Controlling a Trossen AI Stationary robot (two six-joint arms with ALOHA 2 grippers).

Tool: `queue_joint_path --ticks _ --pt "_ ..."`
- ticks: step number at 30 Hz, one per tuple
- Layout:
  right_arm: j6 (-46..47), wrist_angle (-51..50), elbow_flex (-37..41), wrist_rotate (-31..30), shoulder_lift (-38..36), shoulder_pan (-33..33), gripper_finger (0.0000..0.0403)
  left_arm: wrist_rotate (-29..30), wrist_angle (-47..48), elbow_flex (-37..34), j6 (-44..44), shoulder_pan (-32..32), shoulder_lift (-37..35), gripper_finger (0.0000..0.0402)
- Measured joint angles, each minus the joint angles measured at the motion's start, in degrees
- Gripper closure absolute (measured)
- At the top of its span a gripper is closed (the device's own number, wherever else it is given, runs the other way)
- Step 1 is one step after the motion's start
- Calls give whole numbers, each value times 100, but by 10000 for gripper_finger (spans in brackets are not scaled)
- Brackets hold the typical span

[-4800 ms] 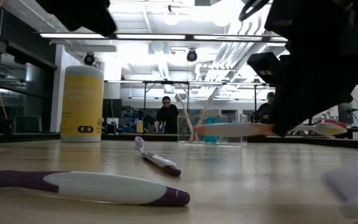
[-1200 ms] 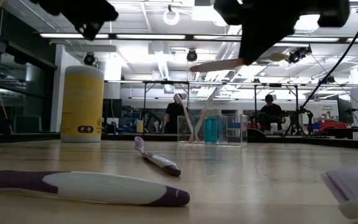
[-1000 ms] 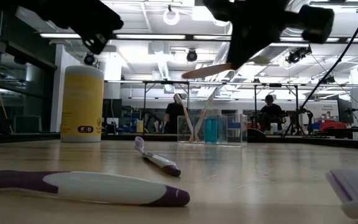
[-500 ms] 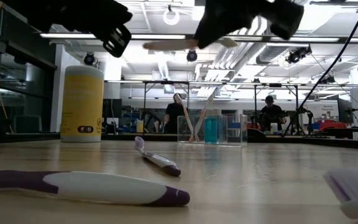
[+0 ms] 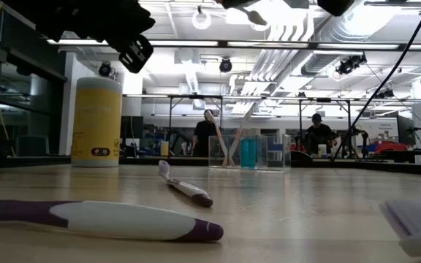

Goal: Pick & Place toothbrushing station
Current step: Put the orange toothbrush into the transparent organizer

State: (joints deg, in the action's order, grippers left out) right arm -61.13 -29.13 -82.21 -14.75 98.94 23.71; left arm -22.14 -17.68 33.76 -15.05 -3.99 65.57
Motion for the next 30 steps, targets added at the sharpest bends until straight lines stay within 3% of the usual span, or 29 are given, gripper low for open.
queue_joint_path --ticks 10,17,24,30 --pt "-231 252 0 -32 0 178 396 100 -1247 2 -1085 201 501 365" --pt "-257 25 0 -68 0 183 396 47 -2017 4 -2386 382 1108 365" --pt "-213 -140 0 -166 0 180 396 -666 -3593 4 -3261 662 1729 357" --pt "-202 -208 2 -158 0 180 396 -1007 -3881 20 -3751 934 2049 314"
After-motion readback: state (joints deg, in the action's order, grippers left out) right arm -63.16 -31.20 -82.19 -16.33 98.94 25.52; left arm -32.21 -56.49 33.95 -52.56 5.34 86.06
